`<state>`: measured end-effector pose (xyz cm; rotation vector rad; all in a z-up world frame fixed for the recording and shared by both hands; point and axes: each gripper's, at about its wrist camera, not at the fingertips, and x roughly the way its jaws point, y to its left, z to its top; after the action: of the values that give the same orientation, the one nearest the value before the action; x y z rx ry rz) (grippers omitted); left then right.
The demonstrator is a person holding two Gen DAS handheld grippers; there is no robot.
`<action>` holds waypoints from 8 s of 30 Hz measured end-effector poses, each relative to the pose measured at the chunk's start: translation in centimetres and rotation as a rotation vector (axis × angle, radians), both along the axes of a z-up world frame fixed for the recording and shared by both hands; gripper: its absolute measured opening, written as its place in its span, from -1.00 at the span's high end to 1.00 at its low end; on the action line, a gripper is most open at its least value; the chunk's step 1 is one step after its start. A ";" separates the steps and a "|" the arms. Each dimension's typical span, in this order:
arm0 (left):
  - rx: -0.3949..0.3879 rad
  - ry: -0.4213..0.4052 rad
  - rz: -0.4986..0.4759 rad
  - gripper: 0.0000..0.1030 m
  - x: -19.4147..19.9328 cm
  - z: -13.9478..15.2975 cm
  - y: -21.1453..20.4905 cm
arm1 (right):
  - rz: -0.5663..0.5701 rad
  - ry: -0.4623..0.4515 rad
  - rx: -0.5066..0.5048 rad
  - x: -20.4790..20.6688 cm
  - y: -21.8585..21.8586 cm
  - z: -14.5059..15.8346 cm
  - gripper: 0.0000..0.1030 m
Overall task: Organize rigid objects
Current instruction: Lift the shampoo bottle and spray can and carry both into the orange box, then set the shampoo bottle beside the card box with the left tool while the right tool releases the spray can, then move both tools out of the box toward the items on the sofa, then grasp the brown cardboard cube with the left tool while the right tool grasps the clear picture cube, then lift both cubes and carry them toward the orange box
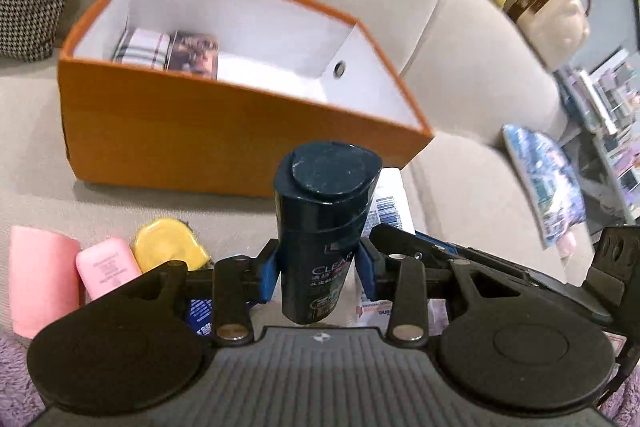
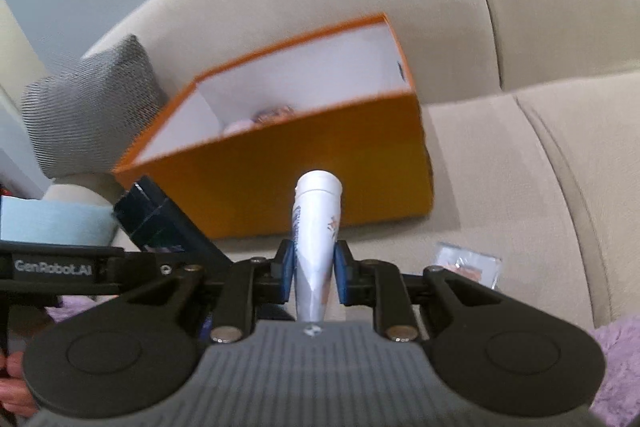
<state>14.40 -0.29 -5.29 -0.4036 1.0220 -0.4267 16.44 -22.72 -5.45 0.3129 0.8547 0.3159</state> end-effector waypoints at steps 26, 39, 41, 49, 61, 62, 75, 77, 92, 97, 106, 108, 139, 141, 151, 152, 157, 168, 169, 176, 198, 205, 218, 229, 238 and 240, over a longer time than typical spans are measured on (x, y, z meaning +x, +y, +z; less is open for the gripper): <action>-0.053 -0.194 0.045 0.13 7.6 10.2 2.5 | 0.027 -0.137 0.037 7.2 0.4 10.5 0.58; 0.080 -0.026 -0.065 0.13 17.0 2.4 0.2 | 0.008 0.067 0.047 15.4 0.0 2.9 0.57; 0.088 0.016 -0.081 0.13 17.7 0.8 0.0 | 0.010 0.097 0.048 16.3 0.3 1.6 0.57; 0.092 0.134 -0.106 0.13 20.0 -4.2 -0.3 | 0.016 0.176 0.058 19.4 1.4 -1.9 0.57; 0.110 0.195 -0.101 0.16 23.6 -7.1 -1.0 | 0.010 0.239 0.010 22.2 2.7 -3.9 0.56; 0.110 0.204 -0.098 0.19 23.7 -7.3 -1.0 | 0.008 0.244 0.010 22.3 3.0 -3.9 0.56; 0.131 0.197 -0.085 0.30 23.6 -5.9 -0.3 | -0.036 0.356 -0.046 24.7 5.1 -4.7 0.55; 0.131 0.205 -0.086 0.30 23.2 -5.8 -0.1 | -0.038 0.369 -0.066 25.4 6.2 -4.8 0.55; 0.154 0.193 -0.130 0.31 22.9 -6.4 0.2 | 0.048 0.434 -0.138 28.1 9.0 -6.4 0.25; 0.158 0.208 -0.148 0.32 22.7 -6.9 -0.6 | 0.095 0.449 -0.196 28.7 9.7 -6.6 0.21; 0.168 0.185 -0.151 0.32 22.2 -6.7 -0.1 | 0.132 0.440 -0.230 28.6 11.2 -7.6 0.46; 0.190 0.156 -0.154 0.32 22.0 -6.1 -0.3 | 0.130 0.434 -0.219 28.8 11.4 -7.7 0.54; 0.064 -0.091 -0.090 0.32 11.7 4.6 2.5 | 0.124 0.122 -0.175 17.6 10.8 3.6 0.52; 0.054 -0.102 -0.095 0.32 9.5 5.0 2.6 | 0.108 0.116 -0.149 14.9 10.0 4.1 0.52; 0.011 0.002 -0.162 0.32 0.2 0.0 -0.3 | -0.008 0.267 -0.102 3.2 5.8 -1.1 0.50; 0.014 0.013 -0.169 0.31 -0.3 -0.8 -0.9 | -0.026 0.287 -0.109 2.3 5.4 -2.0 0.48; 0.039 0.086 -0.205 -0.06 -1.7 -4.5 -3.7 | -0.075 0.373 -0.055 -1.0 3.7 -5.5 0.40; 0.028 0.225 -0.158 -0.56 -1.5 -9.1 -4.9 | -0.065 0.348 -0.042 -2.2 3.2 -7.3 0.48; 0.013 0.248 -0.157 -0.57 -1.4 -9.5 -4.9 | -0.061 0.350 -0.047 -2.6 2.9 -6.7 0.52; 0.035 0.237 -0.198 -0.84 -2.0 -10.7 -6.7 | -0.092 0.369 -0.044 -2.6 2.1 -7.2 1.00; 0.051 0.095 -0.110 -0.03 -1.8 -6.1 -7.0 | -0.161 0.335 0.045 -1.5 0.8 -6.1 0.76; 0.164 -0.088 -0.136 0.00 0.1 -3.2 -8.2 | -0.264 0.284 -0.052 2.0 -0.2 -5.2 -0.10; 0.223 -0.016 -0.196 -0.01 1.6 -4.7 -9.4 | -0.224 0.318 -0.028 4.1 -0.3 -8.1 -0.03; 0.205 0.059 -0.227 0.01 1.4 -6.0 -10.3 | -0.198 0.335 0.007 2.1 -0.8 -8.2 -0.02; 0.235 0.044 -0.245 0.02 0.4 -6.1 -10.6 | -0.188 0.321 -0.024 2.6 0.0 -8.6 -0.03; 0.219 0.040 -0.223 0.03 0.2 -5.6 -10.3 | -0.189 0.312 -0.027 2.4 0.0 -8.3 -0.02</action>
<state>14.62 -10.57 -10.87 -0.1022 1.1445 -0.5019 18.87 -22.70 -13.77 0.4212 1.1257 0.0789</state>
